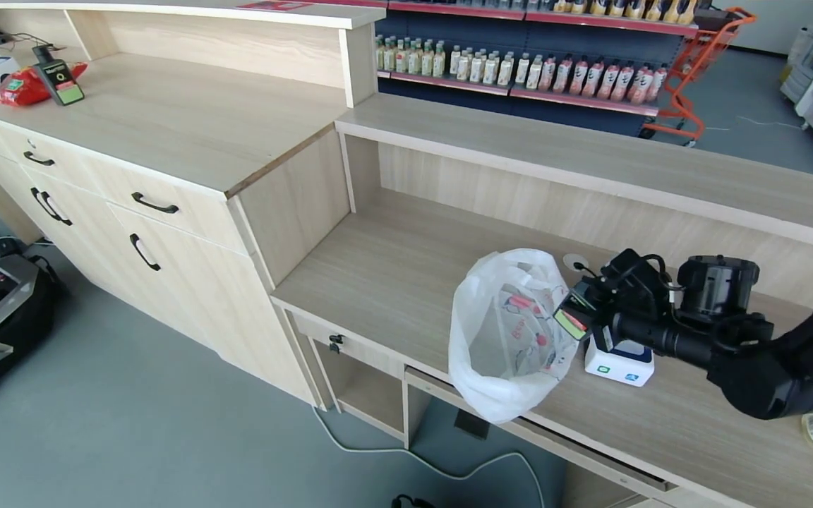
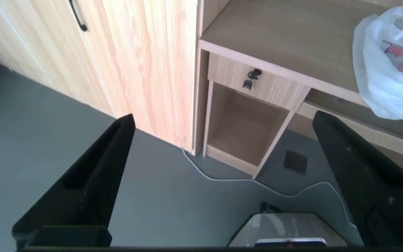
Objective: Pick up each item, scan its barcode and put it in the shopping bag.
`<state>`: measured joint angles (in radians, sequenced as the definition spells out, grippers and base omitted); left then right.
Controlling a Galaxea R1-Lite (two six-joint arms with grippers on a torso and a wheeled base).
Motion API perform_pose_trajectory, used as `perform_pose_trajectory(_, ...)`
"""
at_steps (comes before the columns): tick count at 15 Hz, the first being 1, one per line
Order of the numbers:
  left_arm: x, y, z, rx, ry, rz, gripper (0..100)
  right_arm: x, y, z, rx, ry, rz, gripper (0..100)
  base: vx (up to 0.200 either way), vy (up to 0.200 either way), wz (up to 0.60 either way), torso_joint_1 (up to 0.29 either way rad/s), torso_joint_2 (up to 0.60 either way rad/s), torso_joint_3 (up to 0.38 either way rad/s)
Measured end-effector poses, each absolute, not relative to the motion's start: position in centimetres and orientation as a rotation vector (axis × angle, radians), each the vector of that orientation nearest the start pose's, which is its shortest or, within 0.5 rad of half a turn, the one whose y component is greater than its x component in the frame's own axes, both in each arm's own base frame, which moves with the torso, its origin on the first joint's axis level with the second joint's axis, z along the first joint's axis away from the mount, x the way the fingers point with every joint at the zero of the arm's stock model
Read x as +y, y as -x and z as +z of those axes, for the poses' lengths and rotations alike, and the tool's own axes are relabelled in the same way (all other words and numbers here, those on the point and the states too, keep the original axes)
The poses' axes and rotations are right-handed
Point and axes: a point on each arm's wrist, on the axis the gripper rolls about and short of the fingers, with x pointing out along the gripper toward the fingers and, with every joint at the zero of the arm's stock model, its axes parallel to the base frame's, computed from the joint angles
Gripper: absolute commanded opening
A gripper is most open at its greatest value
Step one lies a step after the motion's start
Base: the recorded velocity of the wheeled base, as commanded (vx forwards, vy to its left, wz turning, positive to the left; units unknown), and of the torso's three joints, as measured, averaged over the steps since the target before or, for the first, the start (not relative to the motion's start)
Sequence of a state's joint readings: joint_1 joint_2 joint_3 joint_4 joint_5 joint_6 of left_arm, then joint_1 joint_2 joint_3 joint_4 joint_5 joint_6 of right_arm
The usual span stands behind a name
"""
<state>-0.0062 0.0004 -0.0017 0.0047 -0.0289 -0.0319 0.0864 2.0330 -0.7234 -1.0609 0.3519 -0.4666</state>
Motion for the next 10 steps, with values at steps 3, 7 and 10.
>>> perform_pose_trajectory(3,-0.1,2.3,7.6,0.004,0.032,-0.035,100,4.3,-36.9,7.3,0.138,0.419,0.492,0,0.000,0.000,0.00,0.000,0.00,0.000)
perform_pose_trajectory(7,-0.1,2.3,7.6,0.004,0.032,-0.035,100,5.4,-38.7,5.4,0.152,0.364,0.511,0,0.000,0.000,0.00,0.000,0.00,0.000)
perform_pose_trajectory(10,-0.1,2.3,7.5,0.004,0.032,-0.035,100,6.3,-40.1,4.7,0.137,0.360,0.526,0,0.000,0.000,0.00,0.000,0.00,0.000)
